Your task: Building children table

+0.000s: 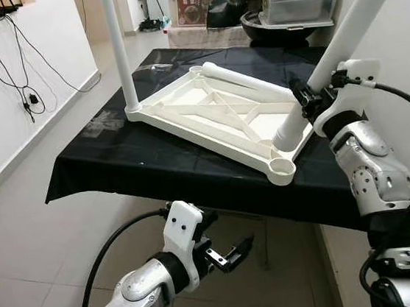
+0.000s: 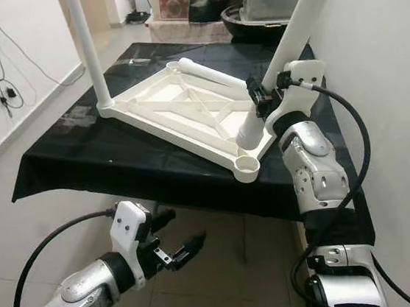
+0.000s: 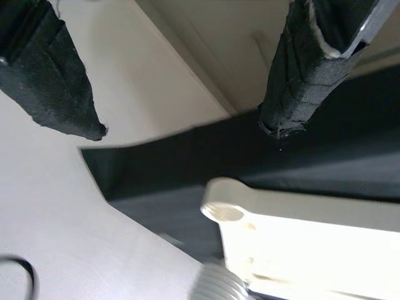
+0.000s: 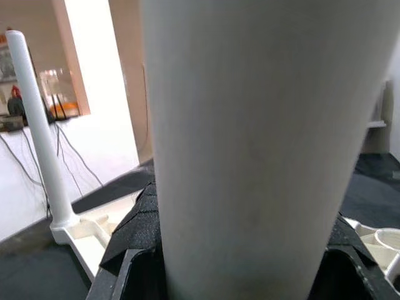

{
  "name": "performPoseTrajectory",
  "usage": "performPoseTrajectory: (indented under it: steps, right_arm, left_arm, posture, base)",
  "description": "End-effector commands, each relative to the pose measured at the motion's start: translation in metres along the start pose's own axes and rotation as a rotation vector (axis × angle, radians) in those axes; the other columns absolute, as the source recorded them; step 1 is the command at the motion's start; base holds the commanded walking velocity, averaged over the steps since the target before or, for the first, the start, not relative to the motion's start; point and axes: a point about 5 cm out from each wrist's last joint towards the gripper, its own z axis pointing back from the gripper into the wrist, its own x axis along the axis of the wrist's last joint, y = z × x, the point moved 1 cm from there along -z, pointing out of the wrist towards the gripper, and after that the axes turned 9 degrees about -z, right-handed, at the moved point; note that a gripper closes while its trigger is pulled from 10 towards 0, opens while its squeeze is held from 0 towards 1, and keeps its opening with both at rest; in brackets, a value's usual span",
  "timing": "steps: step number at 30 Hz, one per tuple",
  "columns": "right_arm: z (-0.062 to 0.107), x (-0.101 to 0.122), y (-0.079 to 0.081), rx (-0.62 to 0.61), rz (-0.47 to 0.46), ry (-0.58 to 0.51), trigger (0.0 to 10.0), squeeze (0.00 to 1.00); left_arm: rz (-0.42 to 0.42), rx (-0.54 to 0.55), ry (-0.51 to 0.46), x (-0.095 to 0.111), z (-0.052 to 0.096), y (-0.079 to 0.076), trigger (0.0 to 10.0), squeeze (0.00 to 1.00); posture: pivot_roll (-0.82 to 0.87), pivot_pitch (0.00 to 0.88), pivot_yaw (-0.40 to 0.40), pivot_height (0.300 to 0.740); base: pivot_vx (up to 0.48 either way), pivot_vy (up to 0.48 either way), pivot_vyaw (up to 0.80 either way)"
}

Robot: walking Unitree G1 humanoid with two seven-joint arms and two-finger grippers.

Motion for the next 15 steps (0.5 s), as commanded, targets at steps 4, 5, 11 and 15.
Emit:
performPoseTrajectory:
  steps: [4, 5, 11, 15]
  right_arm:
    - [0.005, 0.0, 0.013, 0.035, 0.012, -0.046, 10.0, 0.0]
    - [0.006, -0.001, 0.015, 0.04, 0.006, -0.051, 10.0, 0.0]
    - [0.008, -0.004, 0.019, 0.045, -0.001, -0.058, 10.0, 0.0]
    - [0.01, -0.007, 0.024, 0.05, -0.011, -0.058, 10.0, 0.0]
  left_arm:
    - [-0.015, 0.035, -0.015, 0.001, -0.004, 0.007, 10.0, 0.0]
    - [-0.021, 0.036, -0.02, 0.002, -0.005, 0.008, 10.0, 0.0]
    - [-0.03, 0.041, -0.026, 0.003, -0.007, 0.009, 10.0, 0.0]
    - [-0.033, 0.046, -0.03, 0.003, -0.009, 0.009, 10.0, 0.0]
  posture:
    - [0.16, 0.057, -0.047, 0.74]
    - [0.16, 0.055, -0.048, 0.74]
    - [0.16, 0.041, -0.047, 0.74]
    - [0.16, 0.033, -0.044, 0.74]
  base:
    - [0.389, 0.0, 0.0]
    - [0.405, 0.0, 0.0]
    - [0.404, 0.0, 0.0]
    - [0.401, 0.0, 0.0]
